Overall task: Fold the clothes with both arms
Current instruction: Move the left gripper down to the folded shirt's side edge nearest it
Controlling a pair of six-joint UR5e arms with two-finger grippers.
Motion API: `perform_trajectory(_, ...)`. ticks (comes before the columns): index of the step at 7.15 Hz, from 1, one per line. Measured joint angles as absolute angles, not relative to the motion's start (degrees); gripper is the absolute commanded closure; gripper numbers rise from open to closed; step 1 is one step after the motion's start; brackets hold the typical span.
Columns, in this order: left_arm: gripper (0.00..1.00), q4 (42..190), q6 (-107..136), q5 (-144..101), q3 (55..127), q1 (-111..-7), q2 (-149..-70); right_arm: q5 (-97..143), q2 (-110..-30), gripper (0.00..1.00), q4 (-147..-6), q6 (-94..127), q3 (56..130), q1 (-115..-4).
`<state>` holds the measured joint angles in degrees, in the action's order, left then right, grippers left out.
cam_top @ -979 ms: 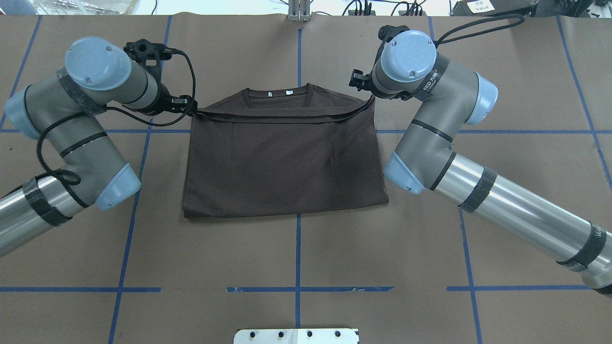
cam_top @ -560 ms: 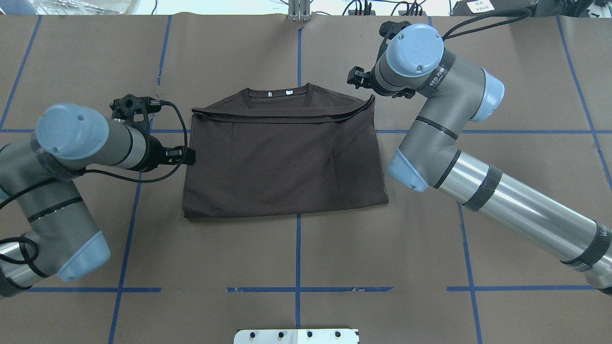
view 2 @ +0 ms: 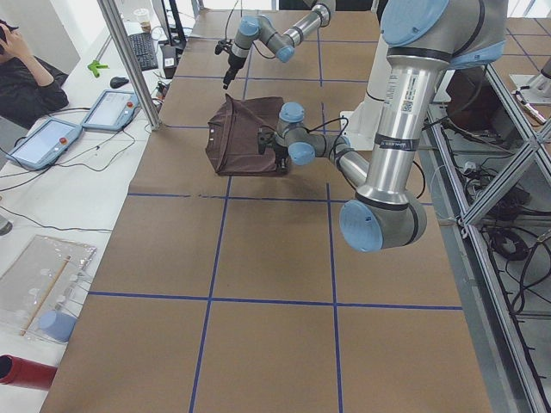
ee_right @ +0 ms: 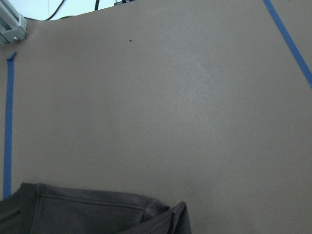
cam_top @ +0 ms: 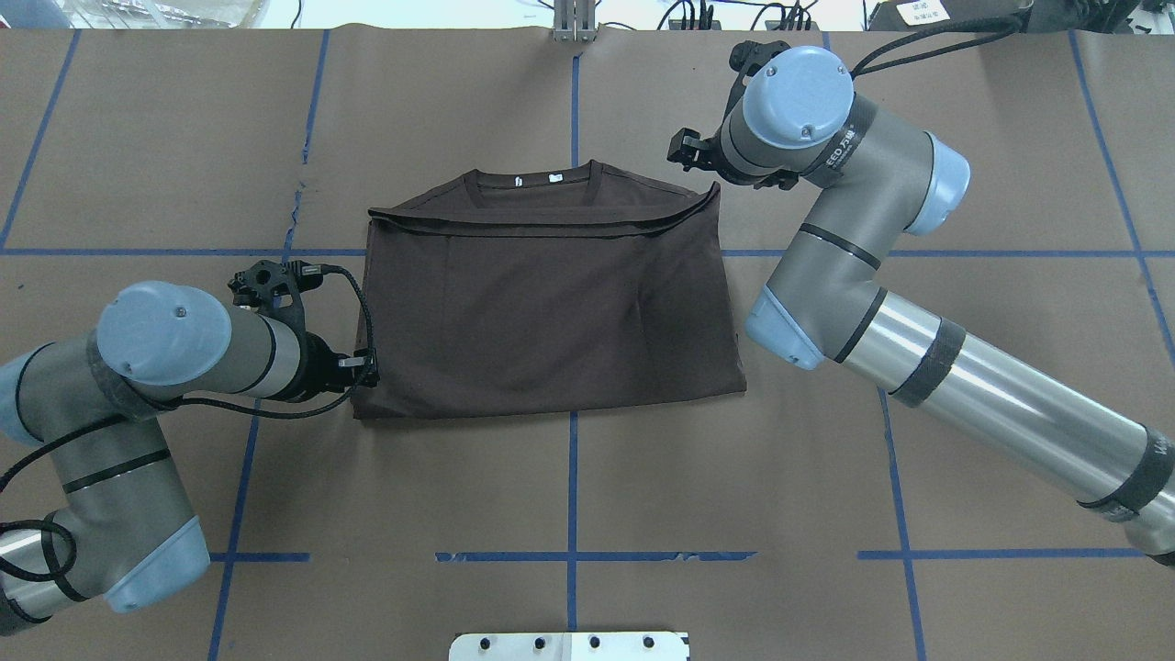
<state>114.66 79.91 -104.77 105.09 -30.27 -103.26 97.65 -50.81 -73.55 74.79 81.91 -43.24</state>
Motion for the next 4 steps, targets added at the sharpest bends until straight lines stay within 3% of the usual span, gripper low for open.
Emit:
perform_trajectory(2,0.62,114.7,80.7,-104.7,105.1,-29.2,-103.3,97.6,-50.9,0.00,-73.6,74.8,81.9,-43.2)
perform_trajectory(3,0.88,114.7,80.9,-104.6,105.1,-28.9,-103.3,97.6,-50.9,0.00,-73.6,74.8,81.9,-43.2)
perform_trajectory(4,1.00,114.7,81.2,-104.3,105.1,-28.8,-103.3,97.6,-50.9,0.00,-73.6,74.8,81.9,-43.2)
